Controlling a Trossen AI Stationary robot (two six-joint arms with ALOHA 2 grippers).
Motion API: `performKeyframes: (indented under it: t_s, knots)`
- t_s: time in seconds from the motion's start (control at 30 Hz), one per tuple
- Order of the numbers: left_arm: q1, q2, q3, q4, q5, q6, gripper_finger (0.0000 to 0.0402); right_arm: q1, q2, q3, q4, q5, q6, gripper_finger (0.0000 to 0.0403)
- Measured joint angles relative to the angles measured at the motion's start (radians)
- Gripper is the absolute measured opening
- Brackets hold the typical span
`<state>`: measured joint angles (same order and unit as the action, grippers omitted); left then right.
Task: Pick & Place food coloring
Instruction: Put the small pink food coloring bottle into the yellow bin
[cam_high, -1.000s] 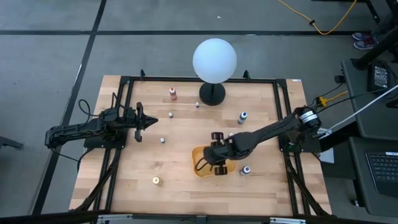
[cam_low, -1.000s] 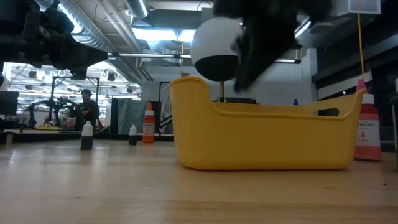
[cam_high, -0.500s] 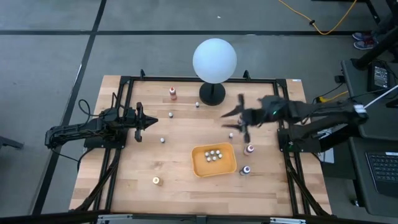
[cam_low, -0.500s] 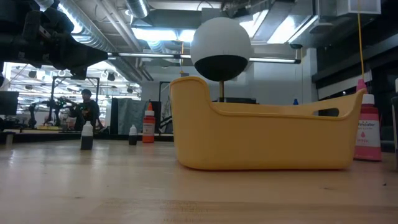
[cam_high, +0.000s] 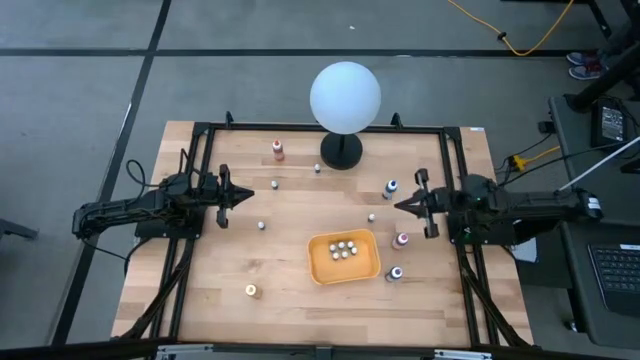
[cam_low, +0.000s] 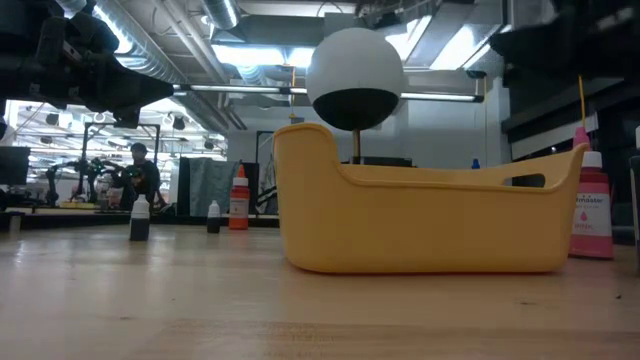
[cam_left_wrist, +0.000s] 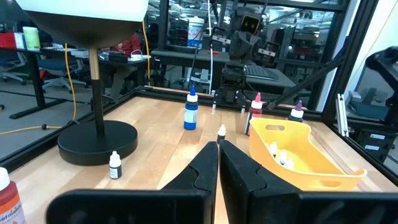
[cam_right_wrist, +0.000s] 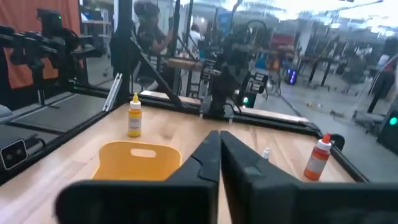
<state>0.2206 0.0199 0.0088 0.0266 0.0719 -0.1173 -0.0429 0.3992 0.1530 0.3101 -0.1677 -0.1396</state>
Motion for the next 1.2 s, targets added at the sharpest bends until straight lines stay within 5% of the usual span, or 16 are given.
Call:
performKeyframes:
  t_s: [0.3, 0.7, 0.93, 1.1, 1.2]
  knots:
    - [0.0, 0.0, 0.0, 0.0, 0.0, 0.0, 0.0009, 0.0, -0.198, -0.064, -0.142, -0.044, -0.052, 0.0006]
    - [0.0, 0.0, 0.0, 0.0, 0.0, 0.0, 0.0011, -0.018, -0.224, -0.065, -0.297, -0.062, -0.112, 0.0006]
    - [0.0, 0.0, 0.0, 0.0, -0.001, 0.0, 0.0013, -0.095, -0.243, -0.146, -0.256, -0.068, -0.048, 0.0006]
    - [0.0, 0.0, 0.0, 0.014, -0.015, 0.032, 0.001, -0.137, -0.268, -0.146, -0.177, -0.225, -0.075, 0.0004]
    - [0.0, 0.0, 0.0, 0.021, -0.025, 0.036, 0.0008, -0.161, -0.299, -0.146, -0.174, -0.206, -0.084, 0.0005]
